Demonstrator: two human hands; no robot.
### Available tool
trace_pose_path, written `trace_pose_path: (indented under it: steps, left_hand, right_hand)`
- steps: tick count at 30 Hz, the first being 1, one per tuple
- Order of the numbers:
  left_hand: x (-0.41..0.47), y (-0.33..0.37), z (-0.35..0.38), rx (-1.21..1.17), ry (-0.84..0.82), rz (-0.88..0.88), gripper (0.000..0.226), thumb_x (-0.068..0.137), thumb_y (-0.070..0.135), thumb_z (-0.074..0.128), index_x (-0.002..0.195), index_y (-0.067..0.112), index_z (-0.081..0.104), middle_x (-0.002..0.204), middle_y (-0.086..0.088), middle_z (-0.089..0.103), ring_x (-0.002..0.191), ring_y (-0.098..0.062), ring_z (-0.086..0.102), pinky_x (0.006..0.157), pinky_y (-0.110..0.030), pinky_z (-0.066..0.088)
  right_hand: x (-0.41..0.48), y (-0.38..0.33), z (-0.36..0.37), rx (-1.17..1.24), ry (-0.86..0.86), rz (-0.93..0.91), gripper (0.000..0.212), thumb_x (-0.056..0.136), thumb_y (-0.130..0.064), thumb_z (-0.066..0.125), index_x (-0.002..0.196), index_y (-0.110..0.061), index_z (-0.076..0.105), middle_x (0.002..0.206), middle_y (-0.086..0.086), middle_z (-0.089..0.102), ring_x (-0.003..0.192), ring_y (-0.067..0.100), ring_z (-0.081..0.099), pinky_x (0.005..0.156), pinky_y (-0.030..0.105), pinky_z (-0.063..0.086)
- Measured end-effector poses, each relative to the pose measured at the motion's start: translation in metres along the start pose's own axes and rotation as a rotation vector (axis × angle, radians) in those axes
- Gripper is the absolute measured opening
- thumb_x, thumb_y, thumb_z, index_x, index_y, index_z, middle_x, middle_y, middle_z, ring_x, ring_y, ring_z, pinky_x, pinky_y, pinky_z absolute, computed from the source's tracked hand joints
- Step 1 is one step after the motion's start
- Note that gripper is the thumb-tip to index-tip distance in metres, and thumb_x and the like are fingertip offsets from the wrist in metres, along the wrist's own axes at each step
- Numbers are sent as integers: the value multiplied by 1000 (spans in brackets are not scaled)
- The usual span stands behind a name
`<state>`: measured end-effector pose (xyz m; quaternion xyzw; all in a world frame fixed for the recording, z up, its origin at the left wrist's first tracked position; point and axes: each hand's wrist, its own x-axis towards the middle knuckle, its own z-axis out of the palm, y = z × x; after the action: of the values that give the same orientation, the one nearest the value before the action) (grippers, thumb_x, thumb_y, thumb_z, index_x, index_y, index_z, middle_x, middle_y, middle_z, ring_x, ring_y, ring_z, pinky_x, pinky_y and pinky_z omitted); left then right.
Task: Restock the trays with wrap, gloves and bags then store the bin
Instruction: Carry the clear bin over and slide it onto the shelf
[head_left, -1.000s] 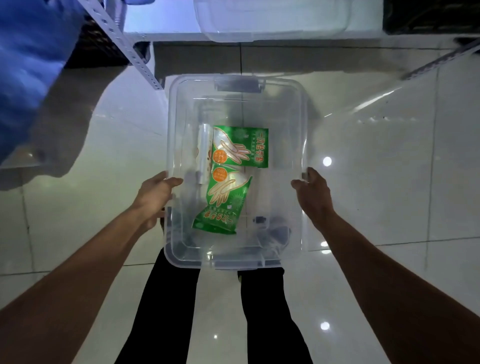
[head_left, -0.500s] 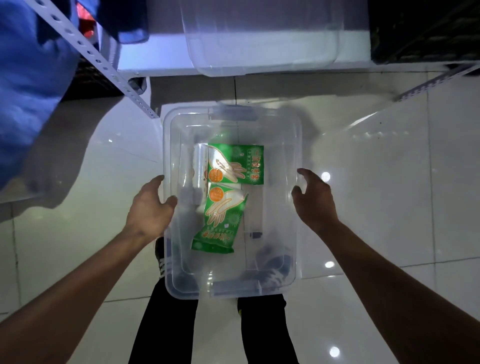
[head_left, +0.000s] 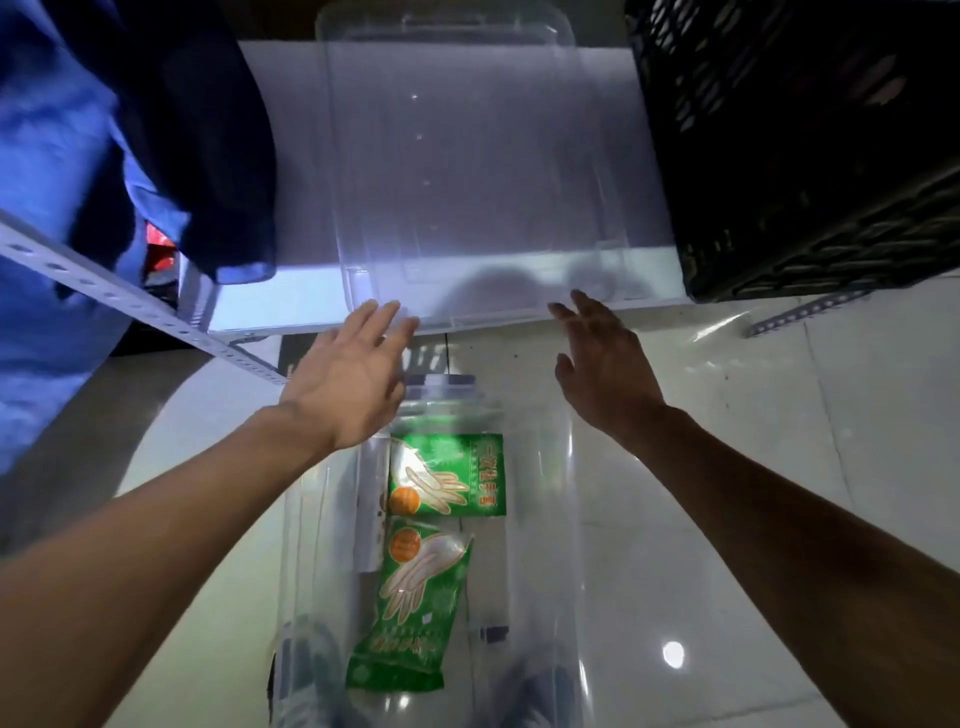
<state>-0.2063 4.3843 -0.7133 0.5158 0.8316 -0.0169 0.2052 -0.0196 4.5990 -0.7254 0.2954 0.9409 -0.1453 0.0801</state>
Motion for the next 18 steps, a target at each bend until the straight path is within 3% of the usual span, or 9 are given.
trace_pose_path:
  steps: [3,5,8,11,14,18]
  left_hand:
    - [2,1,9,110,-68,80,70,96,32,46,157,15,16,165,-11,15,151,-30,14,118,-45,21]
    - [-1,-1,15,116,-34,101,64,93,29,50,151,14,30,159,-14,29,145,-33,27,116,-46,26]
    - [-11,-5,21,95,56,115,53,86,25,56,137,14,45,132,-11,57,118,-33,53,106,-47,38]
    - [-29,-8,29,83,90,95,54,83,23,61,135,14,49,118,-9,63,106,-34,58,101,-50,42]
    - [-50,-5,36,71,113,78,51,82,22,64,131,15,53,119,-8,63,107,-33,58,97,-49,41]
    - [-71,14,37,21,135,105,62,77,21,69,136,16,51,139,-10,53,126,-34,50,101,-52,41]
  right_hand:
    - [15,3,6,-99,-163,16,74,94,-19,55,157,-23,18,165,10,13,153,29,11,122,50,19]
    - [15,2,13,-175,-145,8,72,91,-17,59,155,-21,25,160,10,27,149,31,21,119,52,22]
    - [6,5,24,-273,47,-54,58,77,-4,71,132,-15,59,127,12,61,121,33,53,106,50,38]
    - [-8,8,35,-222,152,-140,41,66,8,77,98,-17,72,89,5,69,87,28,63,85,42,47]
    - [-34,1,43,-151,144,-191,37,68,9,79,92,-17,74,81,2,68,77,24,62,70,37,49]
    - [-81,-19,39,-21,163,-194,32,76,5,75,99,-17,72,87,1,66,82,24,59,68,38,50]
